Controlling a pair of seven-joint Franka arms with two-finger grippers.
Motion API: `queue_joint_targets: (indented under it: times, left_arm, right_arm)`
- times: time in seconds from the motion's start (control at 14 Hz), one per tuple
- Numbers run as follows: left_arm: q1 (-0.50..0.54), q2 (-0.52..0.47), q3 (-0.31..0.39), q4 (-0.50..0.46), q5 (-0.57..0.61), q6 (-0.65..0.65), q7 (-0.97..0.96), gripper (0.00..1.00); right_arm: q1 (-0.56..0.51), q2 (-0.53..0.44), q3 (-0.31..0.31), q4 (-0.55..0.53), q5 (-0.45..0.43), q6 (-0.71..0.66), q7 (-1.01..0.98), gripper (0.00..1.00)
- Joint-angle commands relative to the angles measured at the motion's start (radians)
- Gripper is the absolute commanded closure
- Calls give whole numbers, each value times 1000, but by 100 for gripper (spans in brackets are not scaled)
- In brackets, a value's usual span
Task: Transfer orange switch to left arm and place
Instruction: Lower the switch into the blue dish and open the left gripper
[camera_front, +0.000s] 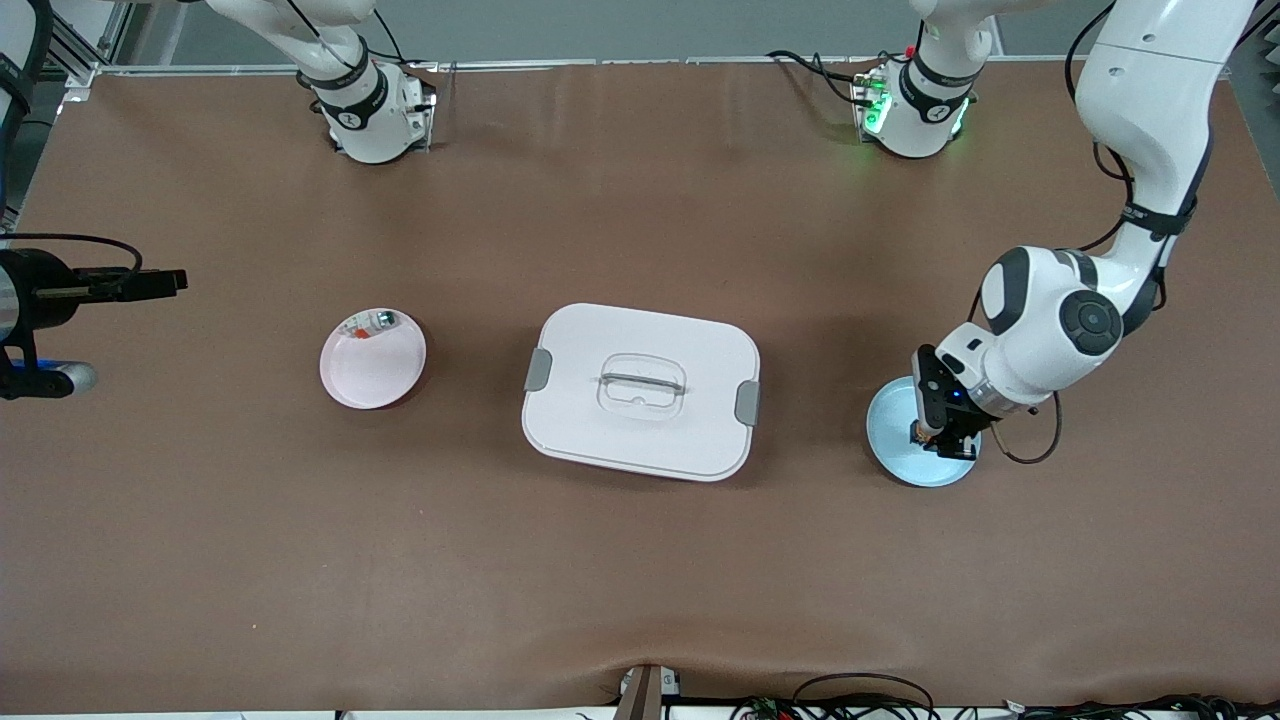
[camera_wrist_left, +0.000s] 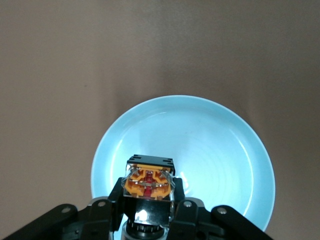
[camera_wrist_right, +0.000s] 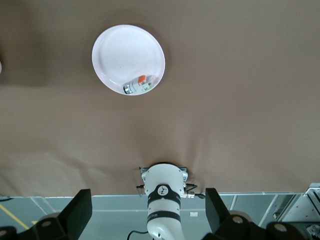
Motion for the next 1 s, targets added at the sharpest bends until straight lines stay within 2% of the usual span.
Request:
queue_joint_targets:
  times: [0.0, 0.29, 0.5, 0.93]
  left_arm:
    - [4, -11, -3, -44, 33, 59, 16, 100]
    - [21, -3, -3, -67, 86, 82, 16, 100]
    - [33, 11, -5, -78, 131, 111, 17, 100]
    - [46, 32, -6, -101, 131, 169, 17, 100]
  right_arm:
    - [-8, -28, 11, -10, -24, 22, 8, 0]
    - [0, -65, 11, -9, -30, 123, 25, 0]
    - [0, -106, 12, -10, -29, 174, 147, 0]
    - [-3, -140, 23, -12, -9, 281, 140, 0]
